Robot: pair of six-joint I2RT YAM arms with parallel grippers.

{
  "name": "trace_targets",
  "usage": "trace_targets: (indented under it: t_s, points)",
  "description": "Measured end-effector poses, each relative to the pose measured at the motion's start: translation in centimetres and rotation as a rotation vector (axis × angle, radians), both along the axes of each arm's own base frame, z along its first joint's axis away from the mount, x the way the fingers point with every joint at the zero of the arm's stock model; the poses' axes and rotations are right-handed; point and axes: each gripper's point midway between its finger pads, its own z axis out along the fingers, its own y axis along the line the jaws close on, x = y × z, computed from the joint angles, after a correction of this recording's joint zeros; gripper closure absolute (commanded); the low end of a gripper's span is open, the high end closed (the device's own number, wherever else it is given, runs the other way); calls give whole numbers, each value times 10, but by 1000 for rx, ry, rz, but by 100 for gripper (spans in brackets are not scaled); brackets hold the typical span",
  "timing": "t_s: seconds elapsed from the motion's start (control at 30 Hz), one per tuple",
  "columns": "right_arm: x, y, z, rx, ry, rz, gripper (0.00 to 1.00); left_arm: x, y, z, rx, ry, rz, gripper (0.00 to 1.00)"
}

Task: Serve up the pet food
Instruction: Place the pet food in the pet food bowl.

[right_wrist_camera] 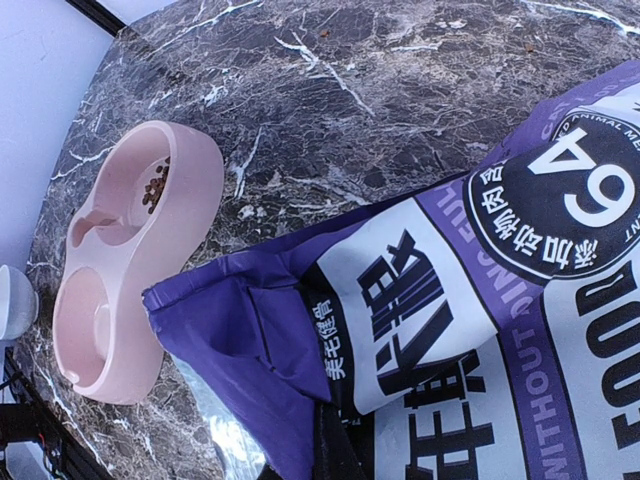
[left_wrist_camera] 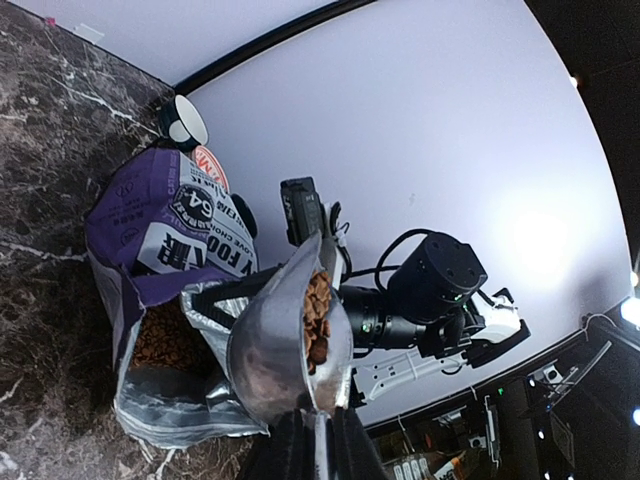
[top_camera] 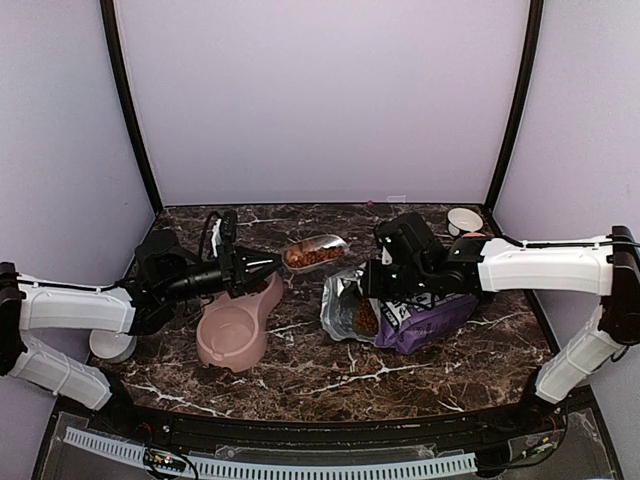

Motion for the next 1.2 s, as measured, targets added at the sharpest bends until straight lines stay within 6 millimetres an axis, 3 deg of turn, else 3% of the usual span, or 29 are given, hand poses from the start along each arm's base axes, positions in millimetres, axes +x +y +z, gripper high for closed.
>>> trace_targets:
  t_s: [0.5, 0.9, 1.2]
  points:
    - [0, 1, 0, 4, 3, 13, 100, 22, 77, 15, 86, -44, 222, 100]
    - [-1, 2, -3, 14, 2, 32, 100, 25, 106, -32, 206, 50, 298, 100]
    - [-1, 3, -4, 16, 0, 32, 100, 30, 124, -42, 261, 67, 359, 100]
